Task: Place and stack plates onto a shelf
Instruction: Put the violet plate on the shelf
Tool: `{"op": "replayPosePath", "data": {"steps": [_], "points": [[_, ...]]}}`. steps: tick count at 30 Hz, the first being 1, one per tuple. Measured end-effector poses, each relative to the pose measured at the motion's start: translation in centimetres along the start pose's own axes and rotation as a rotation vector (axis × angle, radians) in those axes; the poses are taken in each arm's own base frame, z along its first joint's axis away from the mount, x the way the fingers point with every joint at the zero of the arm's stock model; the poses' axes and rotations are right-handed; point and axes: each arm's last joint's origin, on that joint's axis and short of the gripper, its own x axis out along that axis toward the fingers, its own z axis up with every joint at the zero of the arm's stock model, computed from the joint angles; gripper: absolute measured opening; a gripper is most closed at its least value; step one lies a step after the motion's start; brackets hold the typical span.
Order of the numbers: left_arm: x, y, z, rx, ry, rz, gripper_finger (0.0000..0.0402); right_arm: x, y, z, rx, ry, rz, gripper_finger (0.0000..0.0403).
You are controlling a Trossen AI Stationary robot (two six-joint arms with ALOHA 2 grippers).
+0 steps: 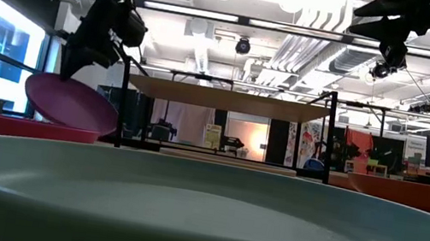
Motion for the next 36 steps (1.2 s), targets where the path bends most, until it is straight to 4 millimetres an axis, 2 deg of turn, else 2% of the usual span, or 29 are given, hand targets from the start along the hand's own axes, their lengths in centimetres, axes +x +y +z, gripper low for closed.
{"op": "replayPosePath", "data": {"steps": [15, 27, 36], "points": [[-3.5, -0.3, -3.1, -0.099, -0.105, 0.009, 0.0001, 0.0, 0.0, 0.0, 0.000, 0.003, -0.001, 0.0119], [-4.4, -1.5, -5.0, -0.036, -0.010, 0.051, 0.0001, 0.0, 0.0, -0.1, 0.001, 0.013, 0.005, 0.0119], [-5.7, -2.9, -6.0, -0.019, -0.065, -0.002, 0.0000, 0.0, 0.0, -0.1, 0.002, 0.015, 0.007, 0.0119]]}}
